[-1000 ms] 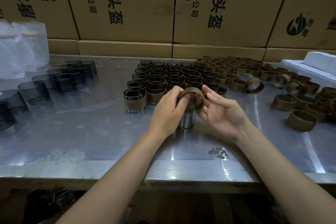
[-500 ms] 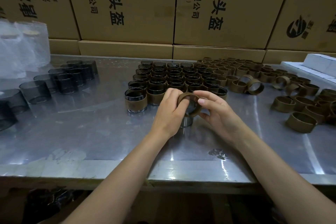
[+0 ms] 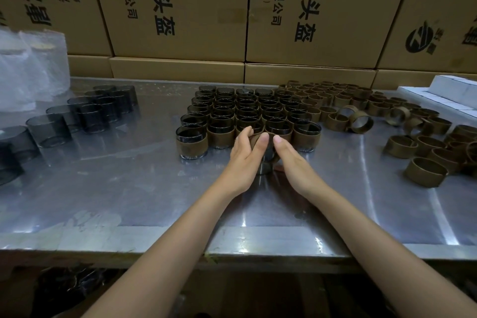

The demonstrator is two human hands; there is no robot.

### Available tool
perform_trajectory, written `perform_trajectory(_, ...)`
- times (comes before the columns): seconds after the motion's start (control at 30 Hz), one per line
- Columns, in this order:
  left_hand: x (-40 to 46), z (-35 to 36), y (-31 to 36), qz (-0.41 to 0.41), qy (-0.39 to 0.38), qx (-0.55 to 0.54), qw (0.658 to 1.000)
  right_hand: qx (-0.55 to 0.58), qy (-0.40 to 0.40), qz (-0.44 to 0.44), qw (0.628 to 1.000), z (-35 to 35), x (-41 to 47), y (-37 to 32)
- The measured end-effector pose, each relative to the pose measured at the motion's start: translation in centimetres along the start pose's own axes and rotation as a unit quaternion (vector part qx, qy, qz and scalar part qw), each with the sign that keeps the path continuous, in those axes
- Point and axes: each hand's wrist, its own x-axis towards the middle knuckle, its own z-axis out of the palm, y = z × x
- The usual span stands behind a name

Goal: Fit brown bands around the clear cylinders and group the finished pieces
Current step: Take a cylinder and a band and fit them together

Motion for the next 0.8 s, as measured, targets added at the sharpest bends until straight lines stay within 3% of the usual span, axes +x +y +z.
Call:
perform_trajectory(0.17, -1.1, 0.7, 1.3, -0.026, -0.052, -0.055, 0.997, 0.043, 0.031, 0.040, 0.998, 1.8, 1.0, 0.2)
perform_trajectory(0.27, -0.5, -0.2, 0.1, -0.048, -0.038, 0.051, 0.997, 0.033, 0.043, 0.033, 0.998, 1.3, 0.8, 0.3)
perform_trajectory(0.37, -0.5, -0.6, -0.4, -0.053, -0.036, 0.086, 0.994, 0.017, 0.035, 0.036, 0.999, 1.1, 0.7, 0.5)
perform_trajectory(0.63, -0.2, -0.5, -1.1, -0.040, -0.052, 0.030, 0.997, -0.013, -0.015, -0.018, 1.000, 1.1, -0.2, 0.4)
perform_trajectory(0.8, -0.6, 0.1, 0.1, -0.038, -0.065, -0.044, 0.996, 0.075, -0.001, -0.020, 0.997, 1.1, -0.2, -0.3)
